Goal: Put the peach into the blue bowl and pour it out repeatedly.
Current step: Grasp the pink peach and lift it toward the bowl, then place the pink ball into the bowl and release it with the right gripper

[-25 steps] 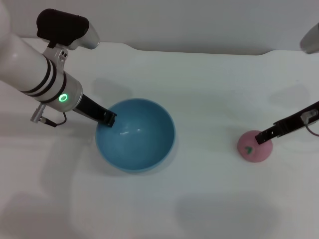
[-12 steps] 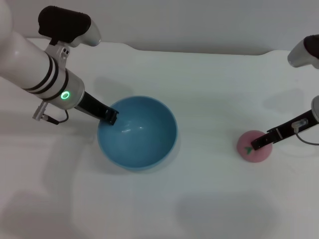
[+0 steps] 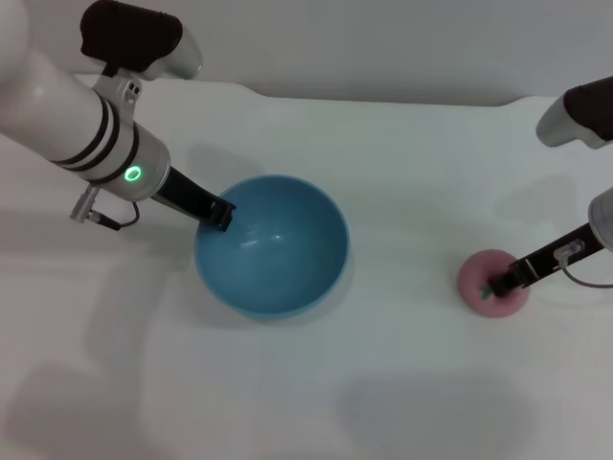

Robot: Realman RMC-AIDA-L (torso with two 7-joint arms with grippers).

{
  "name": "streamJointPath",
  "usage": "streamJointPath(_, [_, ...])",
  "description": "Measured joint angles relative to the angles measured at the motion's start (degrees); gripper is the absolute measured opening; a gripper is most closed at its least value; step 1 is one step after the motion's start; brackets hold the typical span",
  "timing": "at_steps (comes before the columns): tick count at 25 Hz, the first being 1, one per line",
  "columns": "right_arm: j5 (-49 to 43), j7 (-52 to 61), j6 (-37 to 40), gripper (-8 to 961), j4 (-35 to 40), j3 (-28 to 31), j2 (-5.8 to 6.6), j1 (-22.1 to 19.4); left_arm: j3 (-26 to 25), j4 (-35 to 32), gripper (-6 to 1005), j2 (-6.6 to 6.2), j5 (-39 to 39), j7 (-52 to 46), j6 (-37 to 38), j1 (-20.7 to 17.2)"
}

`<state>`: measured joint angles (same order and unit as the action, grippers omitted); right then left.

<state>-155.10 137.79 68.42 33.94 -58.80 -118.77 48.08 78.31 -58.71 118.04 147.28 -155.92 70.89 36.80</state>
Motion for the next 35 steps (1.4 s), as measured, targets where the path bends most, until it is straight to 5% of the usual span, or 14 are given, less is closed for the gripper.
streamJointPath(6, [3.87,-2.34,1.52,338,4.49,0.6,0.23,-2.76,-0.01,-0.09,-2,0.0,-0.56,-0.08,0.21,0.6])
streamJointPath(14, [14.02,-11.97,10.58,174,15.03,9.64,0.26,-5.97,0.35,0.3,-2,0.0,-3.64,-0.17,0.98,1.38])
streamJointPath(18, [32.21,-20.34,15.88,158,21.59,10.33,0.07,-8.75,0.66,1.49,-1,0.21,-6.05,-0.23,-0.17,1.45])
streamJointPath(22, [37.21,-24.0,20.55,141,22.08,10.13,0.13,-8.59,3.37,2.82,-1,0.33,-8.69,-0.84,-1.72,1.59])
streamJointPath(27, [37.74,-24.65,22.6,116,22.2,6.74,0.15,-8.05,11.0,3.04,-1,0.38,-9.32,-5.35,-4.19,2.71])
streamJointPath(35, [34.55,-25.11,21.28,60,21.2,-1.74,-0.01,-8.73,12.55,3.51,-1,0.61,-10.76,-6.69,-5.75,4.32])
